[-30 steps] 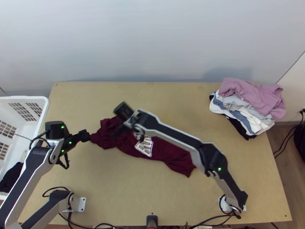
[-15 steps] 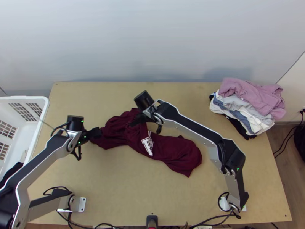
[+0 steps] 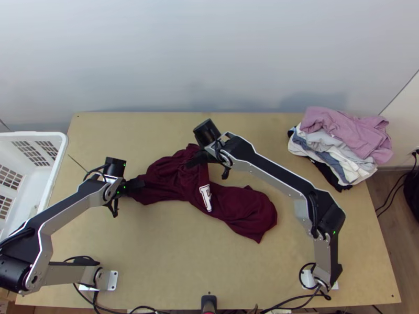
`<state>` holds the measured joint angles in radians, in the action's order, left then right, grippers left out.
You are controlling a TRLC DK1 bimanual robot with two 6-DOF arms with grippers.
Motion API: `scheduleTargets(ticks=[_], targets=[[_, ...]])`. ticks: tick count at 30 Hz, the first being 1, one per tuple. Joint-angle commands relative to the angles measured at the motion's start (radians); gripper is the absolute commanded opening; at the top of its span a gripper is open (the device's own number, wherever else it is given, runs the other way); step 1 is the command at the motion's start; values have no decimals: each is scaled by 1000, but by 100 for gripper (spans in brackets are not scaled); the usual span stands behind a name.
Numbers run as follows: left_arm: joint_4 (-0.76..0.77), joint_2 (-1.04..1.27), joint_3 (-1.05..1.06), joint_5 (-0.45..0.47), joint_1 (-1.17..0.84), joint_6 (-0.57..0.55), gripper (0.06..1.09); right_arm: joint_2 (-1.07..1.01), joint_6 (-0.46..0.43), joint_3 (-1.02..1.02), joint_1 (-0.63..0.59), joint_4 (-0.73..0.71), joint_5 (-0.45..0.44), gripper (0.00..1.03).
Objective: Fold the t-shirt
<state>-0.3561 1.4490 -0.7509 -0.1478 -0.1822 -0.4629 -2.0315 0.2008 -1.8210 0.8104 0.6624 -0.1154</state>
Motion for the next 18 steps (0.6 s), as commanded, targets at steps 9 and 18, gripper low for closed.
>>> scheduleTargets(ticks=[9, 18], targets=[[-29, -96, -108, -30, 24, 20, 10, 86, -15, -9, -53, -3, -21, 3], [-218, -210, -501, -30, 225, 46, 10, 205, -98, -132, -68, -4, -122, 3]])
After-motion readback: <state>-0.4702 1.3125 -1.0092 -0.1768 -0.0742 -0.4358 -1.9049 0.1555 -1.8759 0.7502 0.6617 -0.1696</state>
